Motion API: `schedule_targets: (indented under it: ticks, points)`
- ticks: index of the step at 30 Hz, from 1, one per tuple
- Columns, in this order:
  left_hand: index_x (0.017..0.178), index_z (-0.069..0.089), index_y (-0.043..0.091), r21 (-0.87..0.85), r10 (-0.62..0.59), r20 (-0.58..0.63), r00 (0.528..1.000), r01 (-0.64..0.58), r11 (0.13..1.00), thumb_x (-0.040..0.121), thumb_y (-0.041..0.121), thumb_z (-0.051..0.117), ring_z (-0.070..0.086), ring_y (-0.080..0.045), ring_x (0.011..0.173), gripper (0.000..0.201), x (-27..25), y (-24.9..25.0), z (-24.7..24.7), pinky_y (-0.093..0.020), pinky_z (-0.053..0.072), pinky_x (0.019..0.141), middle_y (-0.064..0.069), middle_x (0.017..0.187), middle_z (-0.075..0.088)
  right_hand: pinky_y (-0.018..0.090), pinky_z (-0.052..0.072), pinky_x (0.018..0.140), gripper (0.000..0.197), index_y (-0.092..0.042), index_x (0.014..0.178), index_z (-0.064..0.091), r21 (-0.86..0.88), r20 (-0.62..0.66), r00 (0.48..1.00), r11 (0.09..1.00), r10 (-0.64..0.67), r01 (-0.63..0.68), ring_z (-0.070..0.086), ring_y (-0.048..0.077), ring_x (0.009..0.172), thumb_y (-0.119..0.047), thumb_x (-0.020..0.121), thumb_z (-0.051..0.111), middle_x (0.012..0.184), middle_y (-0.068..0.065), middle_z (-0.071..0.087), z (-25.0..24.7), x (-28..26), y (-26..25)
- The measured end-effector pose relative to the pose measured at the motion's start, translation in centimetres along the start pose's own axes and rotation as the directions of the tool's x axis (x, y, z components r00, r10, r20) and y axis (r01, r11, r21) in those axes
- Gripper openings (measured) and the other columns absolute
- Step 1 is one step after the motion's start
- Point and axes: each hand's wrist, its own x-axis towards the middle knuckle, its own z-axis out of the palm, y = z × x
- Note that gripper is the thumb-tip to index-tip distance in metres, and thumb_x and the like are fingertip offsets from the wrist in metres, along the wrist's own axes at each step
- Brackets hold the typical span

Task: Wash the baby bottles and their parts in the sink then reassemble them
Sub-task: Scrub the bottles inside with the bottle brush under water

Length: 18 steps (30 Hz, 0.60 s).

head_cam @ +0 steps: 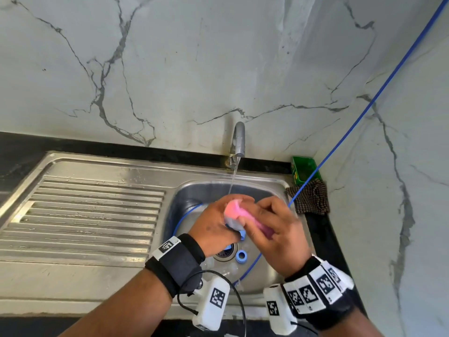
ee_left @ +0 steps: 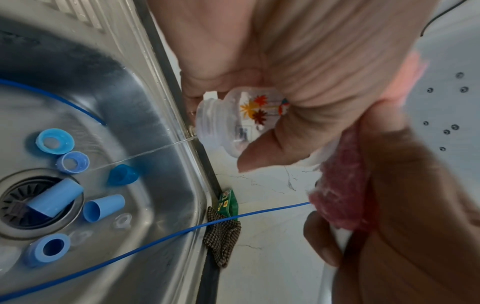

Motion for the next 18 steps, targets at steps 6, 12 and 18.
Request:
schedule_targets:
  ticks: [6, 12, 18]
  points:
    - [0.121, 0.063, 0.018, -0.015, -0.007, -0.013, 1.000, 0.007, 1.000, 0.060, -0.012, 0.072, 0.069, -0.027, 0.098, 0.068, 0.1, -0.4, -0.4, -0.046, 0.058, 0.084, -0.007, 0.106, 0.072, 0.019, 0.049, 0.066, 0.031, -0.024, 0.116, 0.077, -0.061, -0.050, 0.998, 0.997, 0.045, -0.048, 0.056, 0.010, 0.076, -0.042, 0.093, 0.065, 0.093, -0.002, 0.056, 0.0, 0.6, -0.1]
    - [0.119, 0.062, 0.027, 0.029, 0.003, -0.022, 1.000, -0.002, 1.000, 0.056, 0.000, 0.070, 0.069, -0.019, 0.099, 0.069, 0.6, -0.7, -0.9, -0.035, 0.058, 0.085, 0.003, 0.106, 0.072, 0.027, 0.051, 0.063, 0.029, -0.031, 0.116, 0.076, -0.120, -0.055, 0.997, 0.991, 0.059, -0.065, 0.054, 0.012, 0.078, -0.043, 0.091, 0.066, 0.092, -0.004, 0.052, -0.7, 1.3, 0.2]
    - [0.118, 0.064, 0.027, 0.018, 0.021, -0.042, 0.999, -0.020, 1.000, 0.056, -0.003, 0.072, 0.068, -0.018, 0.105, 0.069, 0.3, -0.9, -0.7, -0.037, 0.057, 0.091, 0.002, 0.111, 0.071, 0.027, 0.050, 0.053, 0.024, -0.035, 0.107, 0.079, -0.232, 0.021, 0.998, 0.971, -0.061, 0.065, 0.053, 0.014, 0.082, -0.043, 0.089, 0.066, 0.088, -0.006, 0.052, -1.6, 1.5, 0.0]
